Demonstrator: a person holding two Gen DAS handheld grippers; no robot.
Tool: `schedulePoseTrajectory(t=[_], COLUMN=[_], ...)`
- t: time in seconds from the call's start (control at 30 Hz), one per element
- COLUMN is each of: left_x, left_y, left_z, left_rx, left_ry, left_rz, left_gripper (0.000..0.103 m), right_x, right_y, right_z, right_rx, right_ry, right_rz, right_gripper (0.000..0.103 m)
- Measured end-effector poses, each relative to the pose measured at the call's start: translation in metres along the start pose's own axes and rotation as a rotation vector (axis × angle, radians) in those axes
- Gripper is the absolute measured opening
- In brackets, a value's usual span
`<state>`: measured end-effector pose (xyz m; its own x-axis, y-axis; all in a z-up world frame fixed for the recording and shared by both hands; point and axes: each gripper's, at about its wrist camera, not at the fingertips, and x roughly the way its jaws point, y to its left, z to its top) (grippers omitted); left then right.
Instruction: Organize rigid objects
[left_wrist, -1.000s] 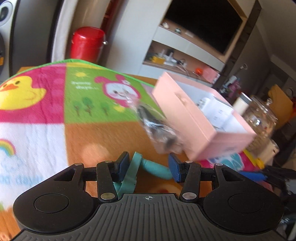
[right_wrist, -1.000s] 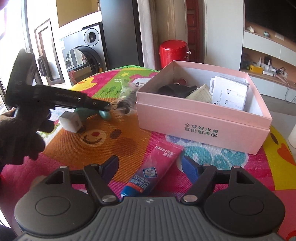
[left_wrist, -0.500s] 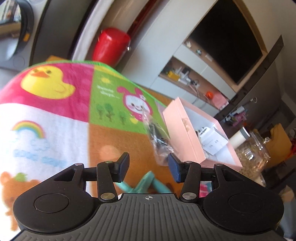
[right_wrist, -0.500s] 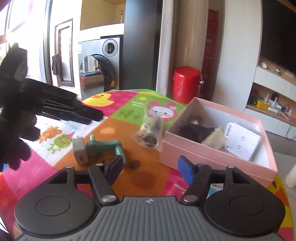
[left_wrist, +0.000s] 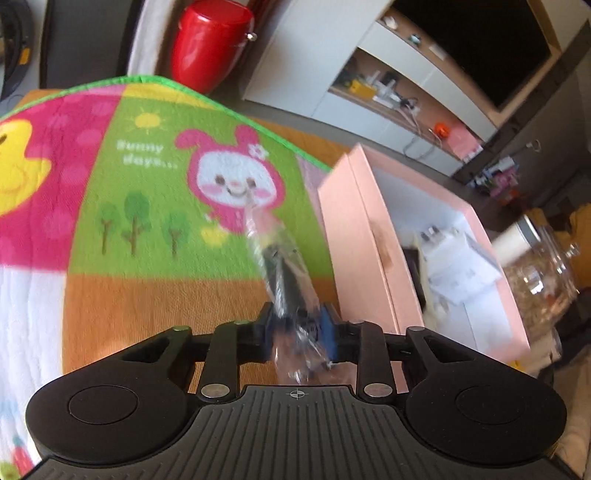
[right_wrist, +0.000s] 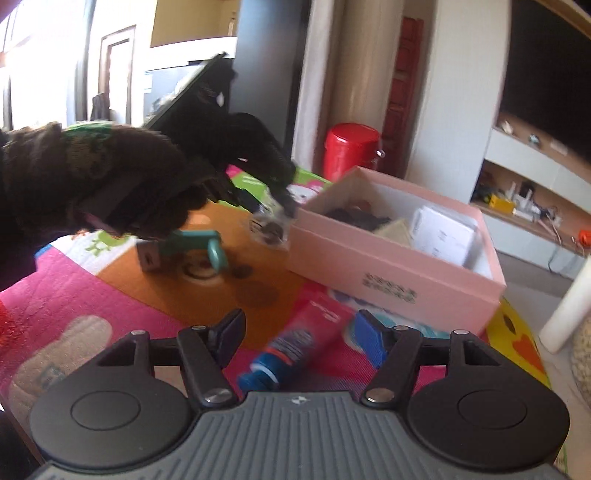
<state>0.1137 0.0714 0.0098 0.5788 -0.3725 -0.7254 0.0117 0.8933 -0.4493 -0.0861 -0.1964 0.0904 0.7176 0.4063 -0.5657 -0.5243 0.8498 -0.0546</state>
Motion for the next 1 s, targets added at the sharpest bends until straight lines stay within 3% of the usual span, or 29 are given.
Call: schedulePoseTrajectory(t=[0.17,0.4,0.5,0.6,0.77,0.87,1.0], left_x=[-0.031,-0.071,-0.085,-0.097,-0.136,-0.154,-0.160], left_y=[-0.003,-0.023,-0.022,-0.015,0.006,0.022,0.053], left_z=[-0.048,-0.120,-0.138,-0.144,-0.133,-0.126,-0.124], left_rx=[0.066,0.199,0.217,0.182,0.083,0.027,-0.099], left_ry=[0.019,0.074,0.054,0.032,-0.114,-0.180,-0.205], left_rz=[-0.069,-0.133,-0.127,-0.147,-0.160,-0.092,0.011], left_gripper=[0.028,0.029,0.030,0.030,0.030,0.030,0.030], right_x=[0.002,0.004,0.004,0.001,-0.011,-0.016,-0.004], right_y=[-0.021,-0.022,-0.023,-0.024,-0.018,-0.002,0.036], right_z=[-0.012,-0.015,-0.017,-0.018,-0.011,-0.001,0.018], right_rx=[0.097,0.133,0.150,0.169,0.153,0.106,0.000], right_ry=[0.010,0.005,0.003,0.003,-0.045,-0.073,-0.073], right_rz=[0.000,0.020,0.017,0.015,0.068,0.152,0.256], right_gripper=[0.066,0.066,0.066,0.066,0.066,0.066,0.067])
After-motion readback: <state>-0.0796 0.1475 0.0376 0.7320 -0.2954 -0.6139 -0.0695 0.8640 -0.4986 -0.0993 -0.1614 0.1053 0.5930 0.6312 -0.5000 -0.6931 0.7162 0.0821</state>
